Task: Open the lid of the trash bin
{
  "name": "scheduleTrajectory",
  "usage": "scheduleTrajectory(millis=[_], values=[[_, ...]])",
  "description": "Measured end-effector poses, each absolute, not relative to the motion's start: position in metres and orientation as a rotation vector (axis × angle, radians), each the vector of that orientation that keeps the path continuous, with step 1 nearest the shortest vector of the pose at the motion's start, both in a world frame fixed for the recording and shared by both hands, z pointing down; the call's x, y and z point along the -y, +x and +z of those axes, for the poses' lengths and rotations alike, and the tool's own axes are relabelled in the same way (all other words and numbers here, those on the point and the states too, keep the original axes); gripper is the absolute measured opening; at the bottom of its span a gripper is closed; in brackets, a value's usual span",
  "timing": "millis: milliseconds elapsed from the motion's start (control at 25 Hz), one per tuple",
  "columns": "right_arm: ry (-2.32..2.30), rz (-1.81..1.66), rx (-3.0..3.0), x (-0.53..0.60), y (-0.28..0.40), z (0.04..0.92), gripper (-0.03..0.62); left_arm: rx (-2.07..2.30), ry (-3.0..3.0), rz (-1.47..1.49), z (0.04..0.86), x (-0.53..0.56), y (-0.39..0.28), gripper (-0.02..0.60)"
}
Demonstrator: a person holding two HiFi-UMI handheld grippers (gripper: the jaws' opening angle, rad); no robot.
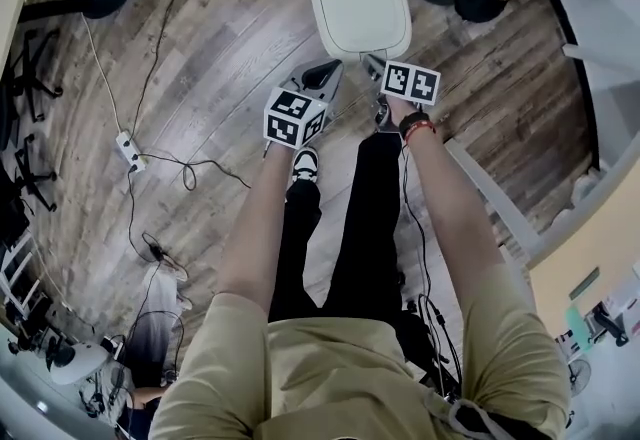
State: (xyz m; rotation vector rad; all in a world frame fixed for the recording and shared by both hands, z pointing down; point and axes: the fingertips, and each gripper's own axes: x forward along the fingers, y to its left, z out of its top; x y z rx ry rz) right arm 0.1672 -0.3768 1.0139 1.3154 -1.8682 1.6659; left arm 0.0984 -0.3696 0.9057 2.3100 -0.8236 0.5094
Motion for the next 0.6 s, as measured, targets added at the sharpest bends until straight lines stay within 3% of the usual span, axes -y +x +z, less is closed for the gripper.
scheduleTrajectory(millis=[600], values=[[1.344, 1.651, 1.879, 0.381, 0.165, 1.015, 0.015, 0.833, 2.325, 0.484, 0.901, 0.379, 0.097, 0.023]])
